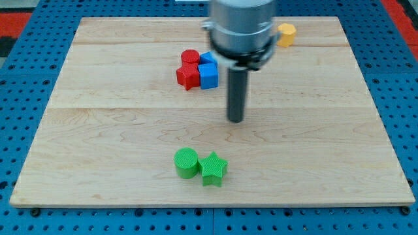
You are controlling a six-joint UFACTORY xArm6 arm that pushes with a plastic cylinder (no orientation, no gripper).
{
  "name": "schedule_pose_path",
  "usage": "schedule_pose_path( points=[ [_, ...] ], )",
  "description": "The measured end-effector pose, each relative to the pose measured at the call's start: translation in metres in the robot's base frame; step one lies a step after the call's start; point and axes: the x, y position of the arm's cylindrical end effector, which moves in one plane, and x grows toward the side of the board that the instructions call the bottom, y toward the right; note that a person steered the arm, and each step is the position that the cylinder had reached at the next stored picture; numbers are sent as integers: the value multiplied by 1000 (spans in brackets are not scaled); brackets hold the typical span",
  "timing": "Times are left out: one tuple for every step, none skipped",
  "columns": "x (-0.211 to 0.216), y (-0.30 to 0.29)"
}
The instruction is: Slide yellow hexagon closer to the green star
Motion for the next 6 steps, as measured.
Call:
schedule_pose_path(
  points=[
    [-40, 77],
    [-95, 139],
    [-164, 168],
    [-228, 169],
    [-264, 147],
    [-265, 113]
  ],
)
